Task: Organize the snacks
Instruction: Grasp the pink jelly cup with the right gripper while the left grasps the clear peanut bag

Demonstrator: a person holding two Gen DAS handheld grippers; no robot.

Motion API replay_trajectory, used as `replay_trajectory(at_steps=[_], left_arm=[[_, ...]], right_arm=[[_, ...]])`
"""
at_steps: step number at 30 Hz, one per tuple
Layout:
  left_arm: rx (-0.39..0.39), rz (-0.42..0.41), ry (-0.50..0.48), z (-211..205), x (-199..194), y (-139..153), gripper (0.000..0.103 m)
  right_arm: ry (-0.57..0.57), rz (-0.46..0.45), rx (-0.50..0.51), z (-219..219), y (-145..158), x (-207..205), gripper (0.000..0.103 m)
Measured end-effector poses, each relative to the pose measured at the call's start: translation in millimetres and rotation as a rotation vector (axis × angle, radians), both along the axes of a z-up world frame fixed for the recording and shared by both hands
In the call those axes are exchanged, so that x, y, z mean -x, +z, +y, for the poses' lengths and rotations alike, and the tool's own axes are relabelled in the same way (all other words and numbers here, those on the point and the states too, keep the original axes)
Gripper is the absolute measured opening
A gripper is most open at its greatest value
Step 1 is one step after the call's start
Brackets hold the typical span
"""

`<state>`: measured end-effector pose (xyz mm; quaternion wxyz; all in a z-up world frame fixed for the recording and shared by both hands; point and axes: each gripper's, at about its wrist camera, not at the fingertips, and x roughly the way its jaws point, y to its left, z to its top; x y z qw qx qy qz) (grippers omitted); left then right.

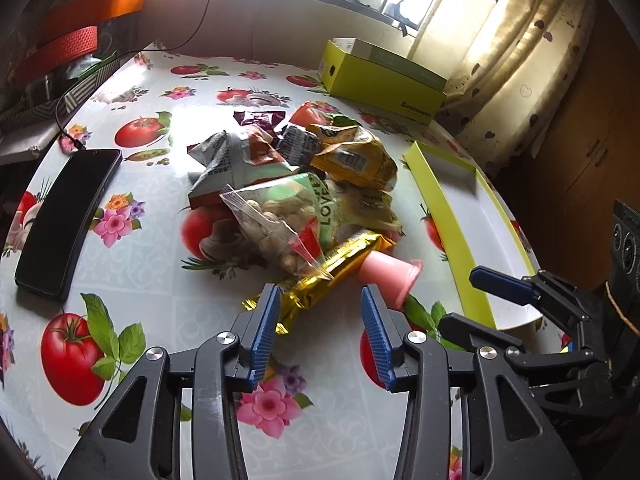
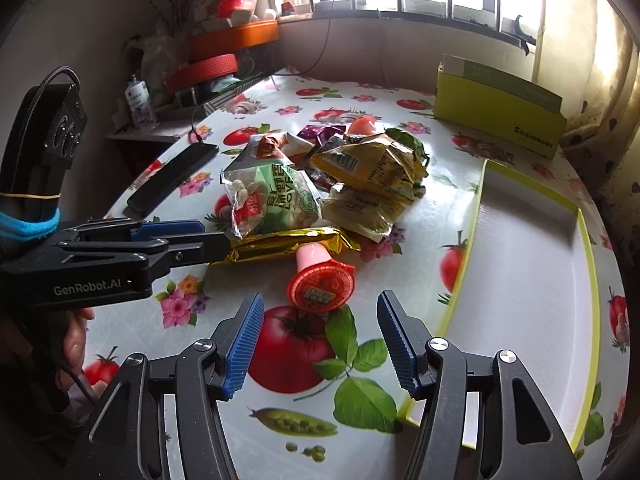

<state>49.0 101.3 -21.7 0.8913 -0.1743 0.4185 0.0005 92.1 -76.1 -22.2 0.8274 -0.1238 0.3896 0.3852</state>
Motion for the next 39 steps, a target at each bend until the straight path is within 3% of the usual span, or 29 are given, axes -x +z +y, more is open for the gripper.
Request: replay_trajectory(at_steps=[24, 29, 39], left_arm=[[0.138, 0.015, 0.044, 35.4, -47.8, -20.4, 0.052], [0.138, 0.024, 0.044, 38.4, -56.1, -26.2, 0.052], [0.148, 0.021, 0.036, 39.9, -67.6, -35.0, 0.052]], right_arm=[[0.016, 0.065, 0.075, 30.4, -34.1, -30.9, 0.058], [0.024, 0.068, 0.089, 33.2, -38.4, -31.3, 0.043], [0.028, 0.064, 0.075, 29.7, -38.6, -31.2, 0.041]])
